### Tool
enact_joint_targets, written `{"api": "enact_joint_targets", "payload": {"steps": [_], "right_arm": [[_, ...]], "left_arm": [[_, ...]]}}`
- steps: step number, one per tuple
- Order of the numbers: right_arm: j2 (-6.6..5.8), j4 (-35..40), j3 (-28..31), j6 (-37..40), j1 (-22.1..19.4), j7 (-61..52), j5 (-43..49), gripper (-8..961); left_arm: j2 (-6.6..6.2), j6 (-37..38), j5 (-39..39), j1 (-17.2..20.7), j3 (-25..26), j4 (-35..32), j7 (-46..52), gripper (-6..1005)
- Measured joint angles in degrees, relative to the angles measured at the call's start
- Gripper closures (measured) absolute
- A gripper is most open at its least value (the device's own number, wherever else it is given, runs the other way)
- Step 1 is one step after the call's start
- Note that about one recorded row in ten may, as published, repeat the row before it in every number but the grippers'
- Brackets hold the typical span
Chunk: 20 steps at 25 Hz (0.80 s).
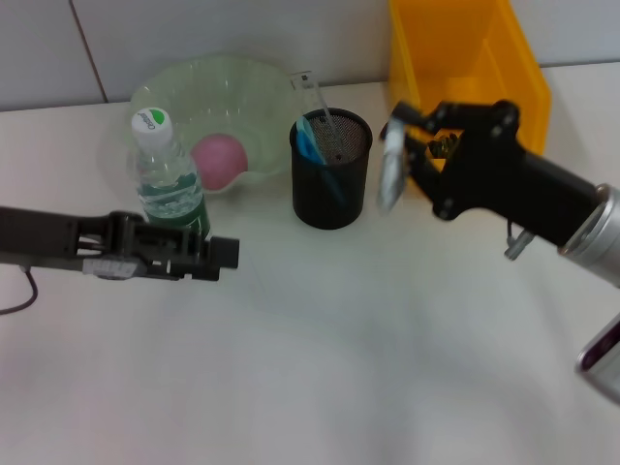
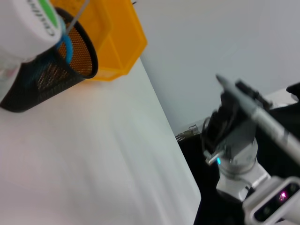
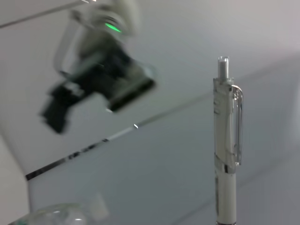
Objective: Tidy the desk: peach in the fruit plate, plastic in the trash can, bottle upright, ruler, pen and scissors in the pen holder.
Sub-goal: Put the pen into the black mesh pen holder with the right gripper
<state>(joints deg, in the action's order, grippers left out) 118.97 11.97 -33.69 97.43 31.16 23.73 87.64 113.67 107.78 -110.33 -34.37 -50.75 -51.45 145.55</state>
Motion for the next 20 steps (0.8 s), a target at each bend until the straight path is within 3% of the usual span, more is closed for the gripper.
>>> {"api": "enact_joint_targets", "payload": {"steps": [6,8,13,14,18,19,20], "right_arm": [[0.18,-1.0,6.8,-2.9,1.0,-17.3,-0.1,821],[0.28,-3.9,9.9,-8.4,3.1,-26.5,-0.2,821],[0.35,-5.7,10.4,-12.5,4.7,-32.1,-0.2,821],[0.42,-7.1,10.4,-15.1,5.8,-35.1,-0.2,821],[0.47,-9.0,10.0,-17.7,7.2,-39.8,-0.2,821],[0.49,-9.7,10.0,-18.9,7.6,-42.4,-0.2,821],[0.49,-9.7,10.0,-18.9,7.6,-42.4,-0.2,821]], "left_arm": [[0.26,1.4,-0.1,3.1,0.0,-3.1,-7.6,373],[1.06,0.9,0.1,5.9,0.4,-6.7,-14.3,373],[2.19,0.5,0.0,7.1,0.4,-8.8,-18.5,373],[3.87,0.3,-0.4,8.1,0.2,-10.7,-24.2,373],[4.46,-0.1,-0.6,8.3,-0.6,-10.9,-27.4,374],[4.76,-1.8,-0.7,8.5,-4.9,-9.6,-31.9,374],[4.71,-2.3,-0.7,8.5,-5.6,-9.2,-32.3,374]]}}
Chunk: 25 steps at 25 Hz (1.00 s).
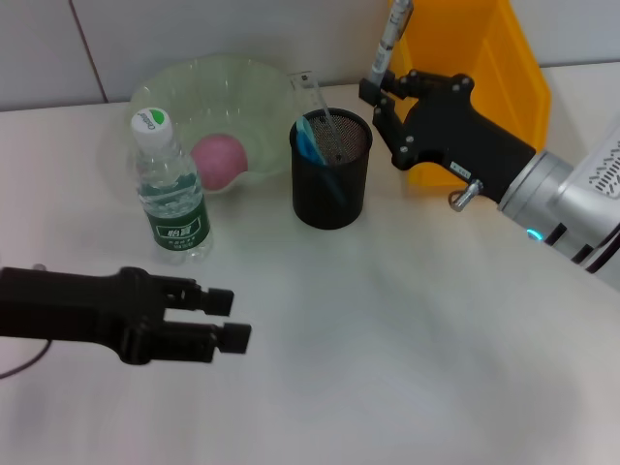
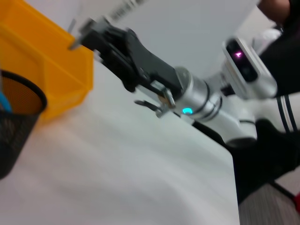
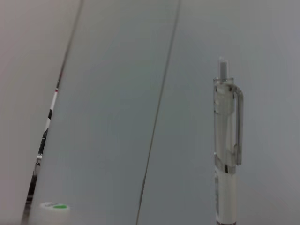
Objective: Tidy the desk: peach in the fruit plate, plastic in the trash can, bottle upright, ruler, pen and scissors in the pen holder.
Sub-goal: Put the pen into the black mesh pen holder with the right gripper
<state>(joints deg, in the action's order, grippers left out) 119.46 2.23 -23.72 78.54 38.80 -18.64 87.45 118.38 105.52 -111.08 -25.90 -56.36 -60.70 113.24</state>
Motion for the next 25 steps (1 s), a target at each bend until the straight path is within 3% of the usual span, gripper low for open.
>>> {"api": "enact_joint_targets", "payload": {"steps": [8,10,13,14,17,19,25], "right_arm": [[0.08,-1.8,-0.1,-4.7,0.9,-2.7,0.4,822],[0.0,-1.3,0.3,-4.8,0.5,-3.9,0.2,822],[-0.08,-0.9,0.2,-5.0,0.4,-5.1,0.2,822],[-0.09,-0.6,0.0,-5.0,0.3,-5.7,0.3,822],[-0.11,-0.1,-0.2,-5.2,0.3,-7.0,0.5,822],[-0.16,1.0,-1.4,-5.3,0.4,-9.6,0.7,822],[-0.2,4.9,-5.2,-5.6,0.1,-16.7,0.7,822]], "left_arm": [[0.27,-1.5,1.8,1.1,-3.5,0.8,-6.3,374],[0.42,-6.8,6.5,3.6,-8.7,1.0,-14.9,374],[0.41,-8.6,8.1,4.4,-10.4,1.0,-17.6,374],[0.43,-12.6,11.4,5.9,-13.5,1.0,-23.0,374],[0.44,-16.8,13.8,7.3,-16.2,1.2,-28.1,375],[0.44,-23.5,16.0,9.3,-19.0,1.8,-33.8,375],[0.26,-26.9,16.6,11.5,-18.1,2.2,-36.7,375]]}}
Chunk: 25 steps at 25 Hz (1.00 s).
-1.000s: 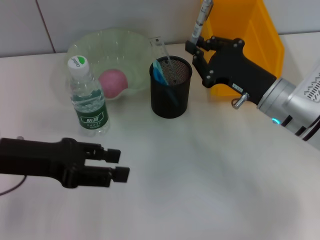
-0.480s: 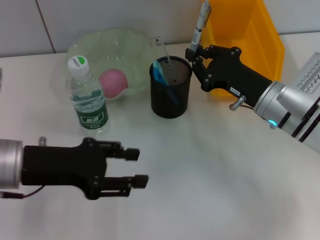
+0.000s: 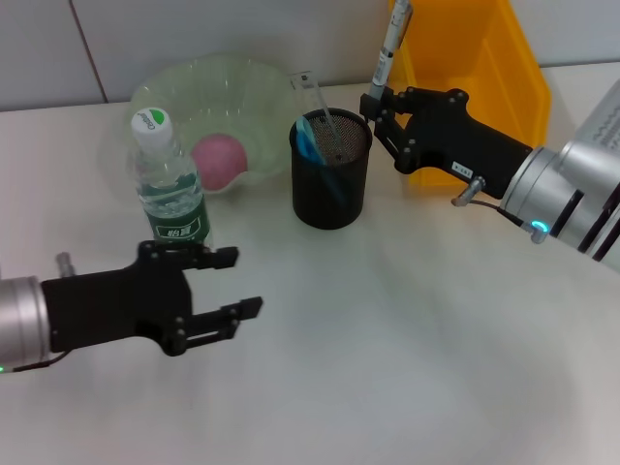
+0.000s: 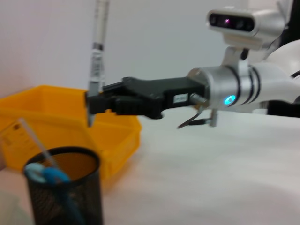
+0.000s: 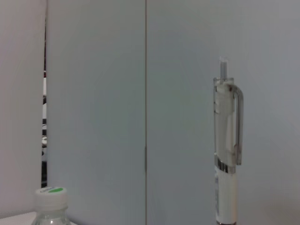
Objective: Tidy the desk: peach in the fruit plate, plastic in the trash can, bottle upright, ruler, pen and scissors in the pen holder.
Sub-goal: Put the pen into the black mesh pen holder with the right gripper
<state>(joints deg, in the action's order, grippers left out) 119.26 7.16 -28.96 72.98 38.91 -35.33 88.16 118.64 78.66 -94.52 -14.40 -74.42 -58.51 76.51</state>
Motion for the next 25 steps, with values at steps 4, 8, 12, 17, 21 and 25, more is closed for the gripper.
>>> {"api": "enact_joint_targets", "payload": {"steps": [4,8,12,17,21,25], "right_arm": [[0.0,1.5,-1.6,-1.1,-0.2,-2.1,0.0,822],[0.04,1.3,-1.8,-2.6,0.3,-2.1,0.0,822],[0.09,1.1,-2.1,-3.8,1.0,-2.2,0.0,822],[0.2,0.5,-3.2,-6.1,2.2,-2.2,0.0,821],[0.25,-0.5,-3.4,-7.4,3.5,-2.2,0.0,822],[0.27,-1.1,-3.9,-8.3,4.2,-2.2,0.0,822]], "left_arm": [[-0.25,1.7,4.6,2.7,1.0,0.1,-4.0,376],[-0.29,2.9,6.4,3.8,1.4,0.3,-5.5,380],[-0.27,3.4,6.7,3.9,1.4,0.8,-5.8,383],[-0.26,4.2,6.7,3.7,1.4,1.6,-5.9,383],[-0.32,5.0,6.8,3.7,1.5,1.6,-5.9,383],[-0.34,5.4,6.8,3.8,1.9,1.7,-5.9,383]]}}
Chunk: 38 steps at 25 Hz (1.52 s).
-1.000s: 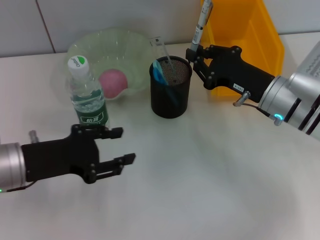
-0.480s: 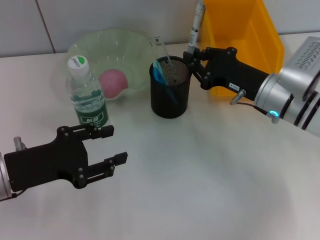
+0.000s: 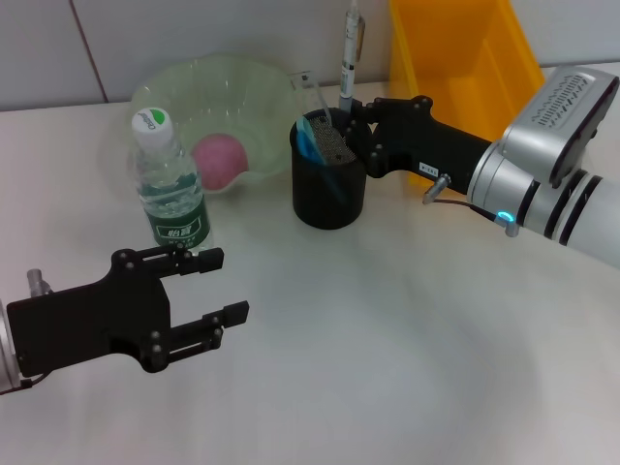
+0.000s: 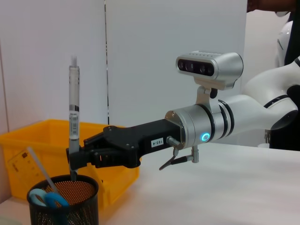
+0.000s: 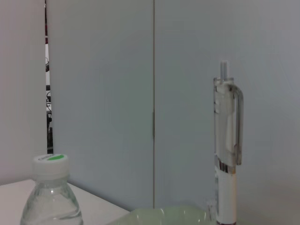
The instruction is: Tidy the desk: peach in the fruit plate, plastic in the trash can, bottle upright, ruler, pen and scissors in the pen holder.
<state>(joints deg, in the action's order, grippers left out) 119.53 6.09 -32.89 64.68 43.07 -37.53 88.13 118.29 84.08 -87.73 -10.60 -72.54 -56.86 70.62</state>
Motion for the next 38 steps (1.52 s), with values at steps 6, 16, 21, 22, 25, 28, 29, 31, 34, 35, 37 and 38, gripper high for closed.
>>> {"api": "enact_joint_targets", "payload": {"steps": [6,16,21,22,25,28,29,31,34,35,37,38], "right_arm": [[0.0,0.2,-0.6,-0.9,-0.1,-1.2,0.0,821],[-0.11,0.7,-0.7,-1.4,-0.3,-2.9,0.0,725],[-0.14,1.1,-0.7,1.5,-1.2,-3.8,-0.2,526],[-0.14,1.1,-0.7,1.5,-1.2,-3.8,-0.2,510],[-0.22,3.3,-0.9,5.8,-3.0,-7.1,0.0,463],[-0.38,7.2,-2.7,10.5,-6.0,-13.4,0.1,416],[-0.47,10.9,-4.8,12.5,-8.4,-18.3,0.7,393],[-0.83,15.9,-7.8,14.9,-11.4,-23.7,2.4,348],[-2.89,21.9,-10.5,20.5,-14.5,-31.6,7.7,282],[-2.89,21.9,-10.5,20.5,-14.5,-31.6,7.7,261],[-4.95,22.8,-10.7,24.7,-14.9,-36.0,12.1,218],[-6.0,22.9,-10.5,26.8,-14.9,-37.7,14.1,197]], "left_arm": [[0.0,2.0,0.0,0.3,1.8,0.1,0.0,383],[-0.08,4.3,0.0,0.3,4.0,0.5,0.0,383],[-0.08,4.5,0.0,0.3,4.5,0.6,0.0,383],[-0.08,4.5,0.0,0.3,4.5,0.6,0.0,383],[-0.08,5.0,0.0,0.2,5.4,0.7,0.1,383],[-0.13,5.1,0.0,-0.2,5.6,0.8,0.6,383],[-0.13,5.1,0.0,-0.2,5.6,0.8,0.6,383],[-0.2,5.1,-0.6,-0.8,6.1,0.8,1.6,383],[-0.41,5.1,-0.7,-1.2,6.2,0.9,2.3,383],[-0.75,5.2,-1.0,-1.9,6.2,1.5,3.2,383],[-1.21,5.5,-1.9,-3.6,6.2,3.3,4.6,383],[-1.37,5.8,-2.8,-4.9,6.2,4.5,5.7,383]]}}
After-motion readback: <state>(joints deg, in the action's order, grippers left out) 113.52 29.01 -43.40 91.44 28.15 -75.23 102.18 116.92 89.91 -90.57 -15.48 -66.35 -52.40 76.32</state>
